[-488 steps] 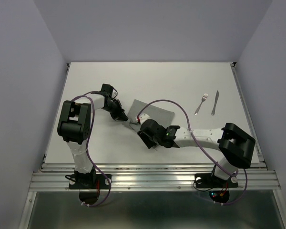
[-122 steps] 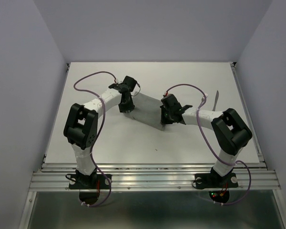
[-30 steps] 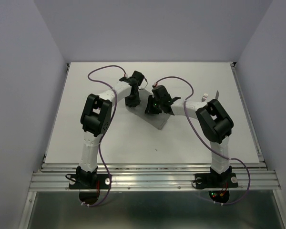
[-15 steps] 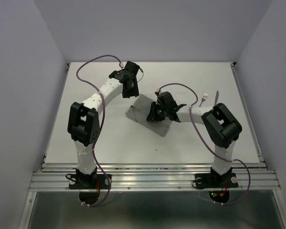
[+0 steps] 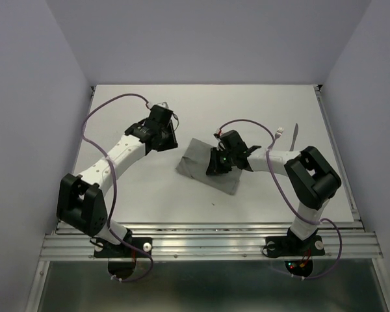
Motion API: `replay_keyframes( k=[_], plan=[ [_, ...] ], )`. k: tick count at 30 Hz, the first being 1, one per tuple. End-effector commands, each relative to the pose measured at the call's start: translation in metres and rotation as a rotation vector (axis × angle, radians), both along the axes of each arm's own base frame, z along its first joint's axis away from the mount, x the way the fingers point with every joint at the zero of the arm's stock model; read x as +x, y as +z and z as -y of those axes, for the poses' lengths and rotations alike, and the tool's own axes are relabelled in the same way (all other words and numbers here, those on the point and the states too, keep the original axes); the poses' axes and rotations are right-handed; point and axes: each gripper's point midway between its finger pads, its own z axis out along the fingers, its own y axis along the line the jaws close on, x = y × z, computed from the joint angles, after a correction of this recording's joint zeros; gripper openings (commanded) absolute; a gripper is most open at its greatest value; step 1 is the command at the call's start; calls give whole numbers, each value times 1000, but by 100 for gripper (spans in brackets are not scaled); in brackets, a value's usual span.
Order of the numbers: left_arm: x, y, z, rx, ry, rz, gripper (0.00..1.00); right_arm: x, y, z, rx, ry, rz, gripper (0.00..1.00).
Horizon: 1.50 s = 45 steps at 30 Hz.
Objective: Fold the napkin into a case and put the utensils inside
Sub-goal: Smooth out the 2/3-rectangle-folded napkin at the center of the board.
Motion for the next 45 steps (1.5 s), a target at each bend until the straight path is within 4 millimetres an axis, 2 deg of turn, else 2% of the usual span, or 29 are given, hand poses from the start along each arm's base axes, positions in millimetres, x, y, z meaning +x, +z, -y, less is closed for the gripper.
replay_keyframes(
  k=[1,4,8,12,16,18,21,25,30,34,45],
  plan=[
    [-2,-6,-2,-38,36,70,38,-20,-18,17,-84,24,-64,26],
    [-8,-15,2,-78,41,61,36,-18,-17,16,-84,23,-59,26],
    [-20,-29,21,-121,-50,-3,34,-18,-17,18,-89,18,-57,26],
    [-26,-51,26,-112,-59,-48,34,-19,-18,18,-89,15,-60,26],
    [-23,-67,26,-84,-62,-71,43,-19,-18,19,-92,15,-57,26],
    [-19,-74,28,-71,-67,-86,43,-19,-19,20,-95,13,-61,26],
    [-15,-79,29,-50,-78,-100,30,-18,-17,19,-95,8,-60,26],
    [-10,-81,31,-40,-88,-99,20,-17,-17,19,-96,5,-58,26],
    [-3,-82,37,-43,-114,-97,15,-16,-16,19,-100,4,-56,26],
    [3,-80,40,-44,-120,-87,0,-15,-15,19,-99,3,-53,26],
    [15,-94,48,-22,-144,-106,0,-14,-13,21,-108,-8,-46,26]
  ],
)
